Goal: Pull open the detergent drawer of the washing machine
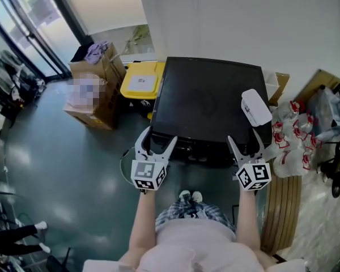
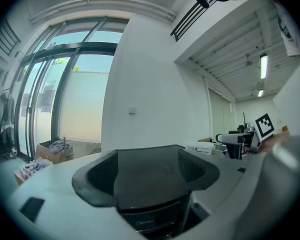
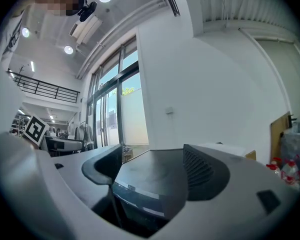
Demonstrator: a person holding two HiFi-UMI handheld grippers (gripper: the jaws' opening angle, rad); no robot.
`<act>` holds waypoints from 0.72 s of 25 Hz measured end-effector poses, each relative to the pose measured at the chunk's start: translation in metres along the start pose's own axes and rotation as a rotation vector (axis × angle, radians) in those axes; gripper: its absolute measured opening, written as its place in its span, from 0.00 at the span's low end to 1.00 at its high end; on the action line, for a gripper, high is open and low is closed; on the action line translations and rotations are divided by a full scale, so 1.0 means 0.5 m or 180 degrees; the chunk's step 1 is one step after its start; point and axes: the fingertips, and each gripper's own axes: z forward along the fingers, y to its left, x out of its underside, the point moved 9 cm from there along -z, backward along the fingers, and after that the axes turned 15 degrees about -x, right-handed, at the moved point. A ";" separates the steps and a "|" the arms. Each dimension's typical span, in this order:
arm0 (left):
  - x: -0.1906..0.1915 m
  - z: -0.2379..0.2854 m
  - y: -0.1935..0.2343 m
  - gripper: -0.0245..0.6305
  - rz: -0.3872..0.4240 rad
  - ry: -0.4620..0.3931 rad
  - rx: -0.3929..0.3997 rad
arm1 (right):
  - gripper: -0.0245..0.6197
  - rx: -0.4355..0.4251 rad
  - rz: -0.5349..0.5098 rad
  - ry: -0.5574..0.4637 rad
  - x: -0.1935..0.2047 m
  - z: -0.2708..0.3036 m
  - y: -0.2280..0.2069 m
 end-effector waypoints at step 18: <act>0.054 0.097 0.071 0.59 0.0465 0.0764 0.0341 | 0.61 -0.0717 -0.0146 0.0719 0.012 0.188 0.048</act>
